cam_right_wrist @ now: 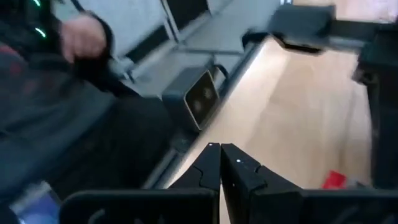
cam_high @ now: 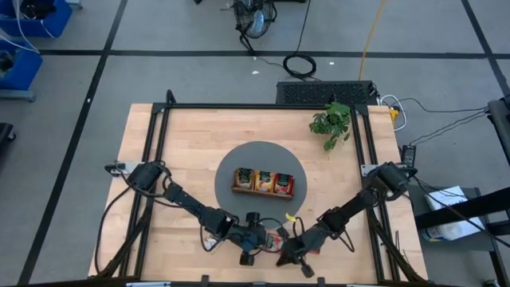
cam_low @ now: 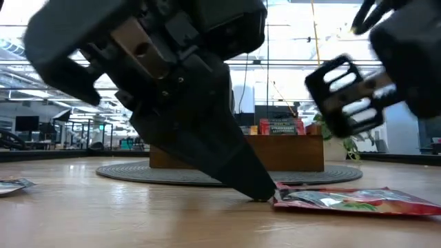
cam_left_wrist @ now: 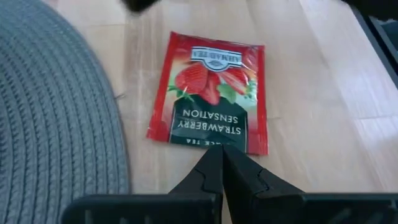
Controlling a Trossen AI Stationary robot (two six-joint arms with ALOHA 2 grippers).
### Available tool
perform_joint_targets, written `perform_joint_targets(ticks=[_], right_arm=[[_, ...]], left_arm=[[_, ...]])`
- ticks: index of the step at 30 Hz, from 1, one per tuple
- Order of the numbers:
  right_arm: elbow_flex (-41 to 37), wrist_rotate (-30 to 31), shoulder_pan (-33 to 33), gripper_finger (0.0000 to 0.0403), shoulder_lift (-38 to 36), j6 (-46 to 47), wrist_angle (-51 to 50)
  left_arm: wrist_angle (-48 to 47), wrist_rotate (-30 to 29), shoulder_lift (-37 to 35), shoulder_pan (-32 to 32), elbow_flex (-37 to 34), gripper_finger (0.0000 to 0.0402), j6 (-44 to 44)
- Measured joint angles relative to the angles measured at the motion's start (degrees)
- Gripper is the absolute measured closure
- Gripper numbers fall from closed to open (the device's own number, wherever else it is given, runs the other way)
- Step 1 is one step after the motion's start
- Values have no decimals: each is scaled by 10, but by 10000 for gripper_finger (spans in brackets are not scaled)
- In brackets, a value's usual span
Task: Pick & Place Tea
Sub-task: Put the red tea bag into the right section of the wooden organizer
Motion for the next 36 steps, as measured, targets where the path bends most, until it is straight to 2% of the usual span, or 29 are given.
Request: perform_joint_targets(ticks=[4,7,14,22,27,36], right_arm=[[0,76,14,403,-34,-4,-130],[0,115,20,403,-35,16,-189],[2,133,11,403,0,44,-197],[-49,157,10,403,1,94,-190],[-79,167,11,403,2,118,-163],[-89,165,13,403,25,131,-124]], left_arm=[[-2,4,0,-6,0,392,2],[-1,7,0,-6,0,392,0],[9,12,1,-4,-1,392,-44],[-11,37,-19,2,-3,383,-51],[-17,3,-27,2,-2,339,-48],[-24,-19,-30,40,-2,211,-134]])
